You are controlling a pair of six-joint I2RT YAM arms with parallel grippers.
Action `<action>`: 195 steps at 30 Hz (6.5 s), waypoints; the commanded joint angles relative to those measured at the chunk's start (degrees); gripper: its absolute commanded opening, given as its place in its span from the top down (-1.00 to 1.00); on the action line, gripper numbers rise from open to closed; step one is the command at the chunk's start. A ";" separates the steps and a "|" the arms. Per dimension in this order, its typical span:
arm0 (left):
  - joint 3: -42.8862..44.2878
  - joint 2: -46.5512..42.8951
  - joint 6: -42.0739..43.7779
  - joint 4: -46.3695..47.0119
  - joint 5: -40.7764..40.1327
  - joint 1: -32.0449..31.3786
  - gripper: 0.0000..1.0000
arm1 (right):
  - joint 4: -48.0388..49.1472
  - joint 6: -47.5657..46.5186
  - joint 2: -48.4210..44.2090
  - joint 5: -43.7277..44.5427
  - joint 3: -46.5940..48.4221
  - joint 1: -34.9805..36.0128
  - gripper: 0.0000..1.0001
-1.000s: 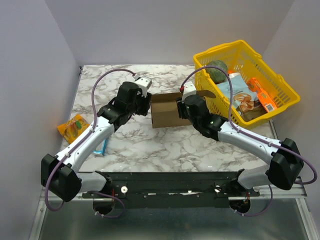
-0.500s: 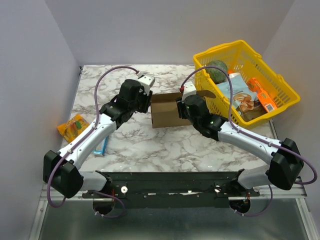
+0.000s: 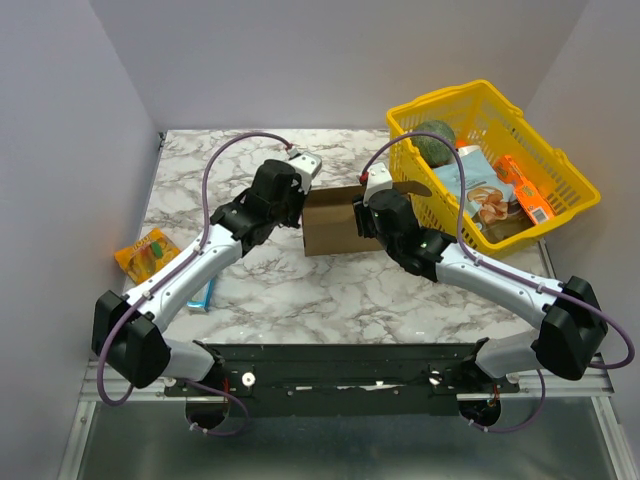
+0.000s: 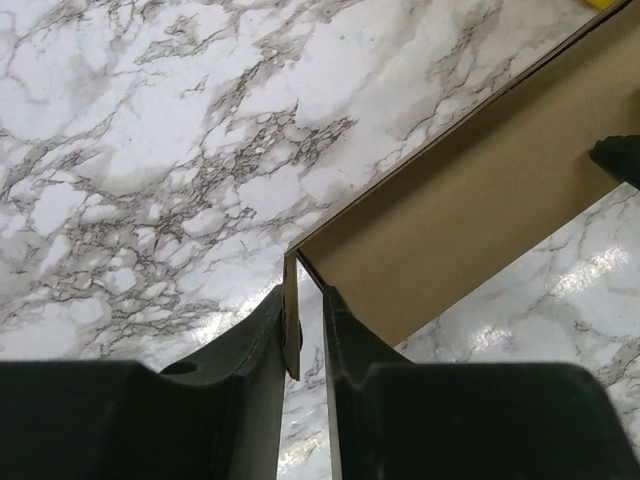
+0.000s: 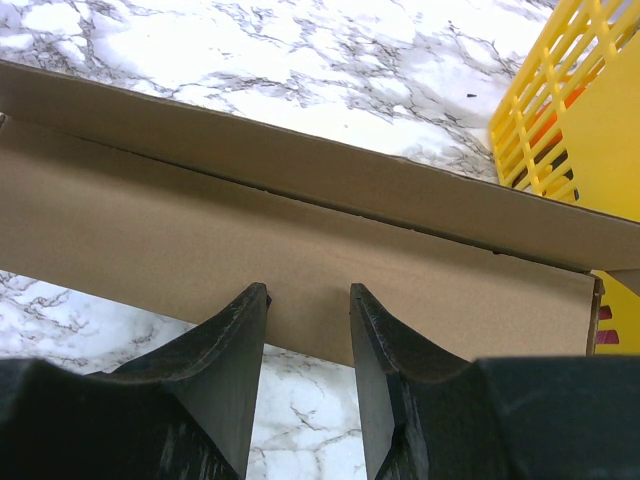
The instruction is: Fold the paper box
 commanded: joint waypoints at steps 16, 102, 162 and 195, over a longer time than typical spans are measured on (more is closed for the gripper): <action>4.68 1.35 -0.70 -4.27 -11.15 -2.37 1.00 | -10.32 -0.71 1.97 -2.71 -2.19 0.35 0.06; 10.66 6.18 -21.09 -8.40 9.59 -0.61 1.00 | -7.06 -1.06 0.47 -2.27 -5.70 0.26 0.06; -5.69 7.94 -13.27 -9.63 -5.18 -3.68 1.00 | -9.17 -0.27 -0.76 -1.65 -4.21 0.26 0.06; -6.05 6.71 -10.55 -10.68 -4.91 -4.56 1.00 | -33.30 7.89 -18.50 -6.05 5.02 0.26 -0.49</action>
